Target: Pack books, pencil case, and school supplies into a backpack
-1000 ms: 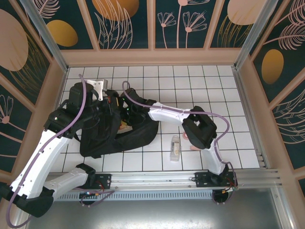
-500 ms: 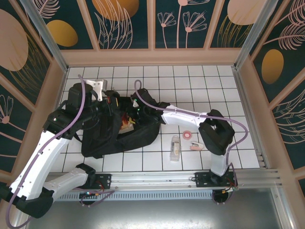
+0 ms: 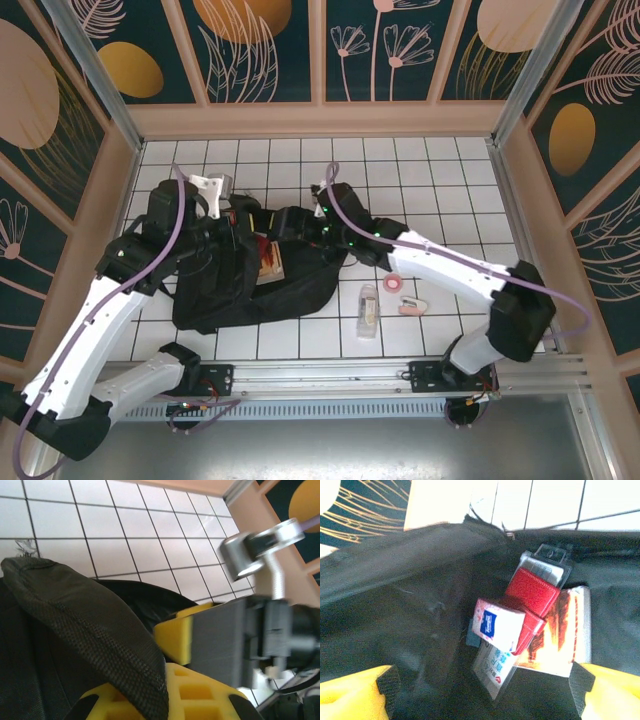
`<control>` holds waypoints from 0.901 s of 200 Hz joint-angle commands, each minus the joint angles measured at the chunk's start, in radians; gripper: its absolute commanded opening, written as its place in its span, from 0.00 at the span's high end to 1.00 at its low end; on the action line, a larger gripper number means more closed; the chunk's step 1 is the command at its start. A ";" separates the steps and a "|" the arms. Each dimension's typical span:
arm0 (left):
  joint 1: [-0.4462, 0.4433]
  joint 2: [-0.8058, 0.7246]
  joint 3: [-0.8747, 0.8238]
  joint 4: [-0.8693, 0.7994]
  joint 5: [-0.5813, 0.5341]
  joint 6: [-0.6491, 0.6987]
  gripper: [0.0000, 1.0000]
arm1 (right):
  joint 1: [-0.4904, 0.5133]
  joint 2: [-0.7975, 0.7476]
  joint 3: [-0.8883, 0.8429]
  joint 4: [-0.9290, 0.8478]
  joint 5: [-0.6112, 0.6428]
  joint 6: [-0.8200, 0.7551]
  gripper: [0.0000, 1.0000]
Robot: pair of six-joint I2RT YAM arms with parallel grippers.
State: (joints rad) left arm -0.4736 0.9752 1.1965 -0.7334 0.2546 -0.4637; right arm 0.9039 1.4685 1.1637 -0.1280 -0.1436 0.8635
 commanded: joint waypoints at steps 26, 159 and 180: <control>-0.005 0.019 -0.027 0.157 0.117 -0.004 1.00 | -0.014 -0.221 -0.087 -0.342 0.284 -0.100 0.12; -0.005 0.004 -0.084 0.175 0.140 -0.015 1.00 | -0.280 -0.117 -0.287 -0.679 0.255 -0.175 0.01; -0.005 -0.004 -0.086 0.174 0.140 -0.011 1.00 | -0.299 -0.051 -0.272 -0.660 0.236 -0.216 0.01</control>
State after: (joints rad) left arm -0.4736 0.9997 1.1011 -0.6224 0.3706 -0.4755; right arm 0.6296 1.3659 0.8501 -0.7605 0.1040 0.7155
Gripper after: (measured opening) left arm 0.079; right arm 0.987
